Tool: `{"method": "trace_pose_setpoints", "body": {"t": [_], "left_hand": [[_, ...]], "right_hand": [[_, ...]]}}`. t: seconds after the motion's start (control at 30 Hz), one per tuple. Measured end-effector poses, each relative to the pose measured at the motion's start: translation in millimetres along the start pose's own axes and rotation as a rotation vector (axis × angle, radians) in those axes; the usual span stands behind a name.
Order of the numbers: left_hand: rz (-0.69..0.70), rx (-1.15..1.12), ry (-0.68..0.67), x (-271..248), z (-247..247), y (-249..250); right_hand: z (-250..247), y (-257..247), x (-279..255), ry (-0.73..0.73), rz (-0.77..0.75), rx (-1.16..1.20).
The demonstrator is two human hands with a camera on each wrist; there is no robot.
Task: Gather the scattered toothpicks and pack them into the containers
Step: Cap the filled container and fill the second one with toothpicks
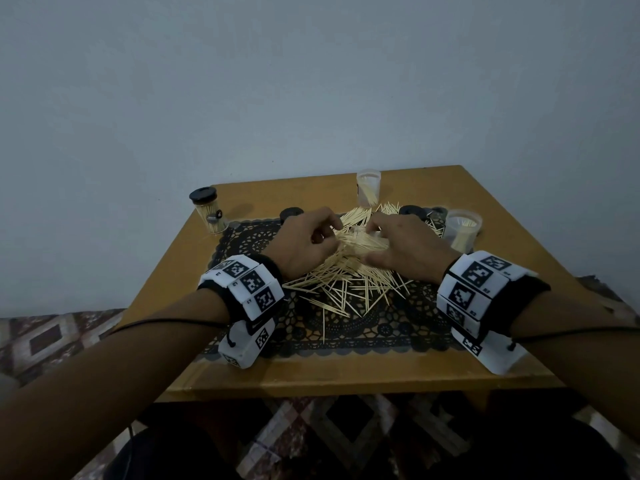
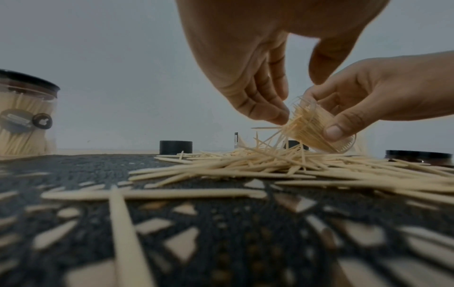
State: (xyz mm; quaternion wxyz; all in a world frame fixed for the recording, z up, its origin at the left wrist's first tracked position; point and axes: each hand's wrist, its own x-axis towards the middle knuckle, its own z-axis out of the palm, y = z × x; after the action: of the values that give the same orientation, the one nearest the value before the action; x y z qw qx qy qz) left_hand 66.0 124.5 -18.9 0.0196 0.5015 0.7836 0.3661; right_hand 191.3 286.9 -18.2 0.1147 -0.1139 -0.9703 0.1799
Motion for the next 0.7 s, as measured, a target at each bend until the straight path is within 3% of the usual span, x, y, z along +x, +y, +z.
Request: {"method": "trace_pose_setpoints", "body": {"t": [0.17, 0.4, 0.57, 0.7], "left_hand": [[0.079, 0.029, -0.054, 0.2, 0.8, 4.9], [0.136, 0.171, 0.097, 1.5, -1.0, 3.8], [-0.011, 0.204, 0.062, 1.4, 3.2, -0.6], [-0.001, 0.037, 0.021, 1.3, 1.8, 1.4]], "right_hand": [[-0.9, -3.7, -1.8, -0.034, -0.056, 0.058], [-1.7, -2.8, -1.9, 0.016, -0.061, 0.054], [-0.6, -4.9, -2.9, 0.003, -0.075, 0.06], [-0.6, -3.8, -1.9, 0.006, -0.068, 0.06]]}}
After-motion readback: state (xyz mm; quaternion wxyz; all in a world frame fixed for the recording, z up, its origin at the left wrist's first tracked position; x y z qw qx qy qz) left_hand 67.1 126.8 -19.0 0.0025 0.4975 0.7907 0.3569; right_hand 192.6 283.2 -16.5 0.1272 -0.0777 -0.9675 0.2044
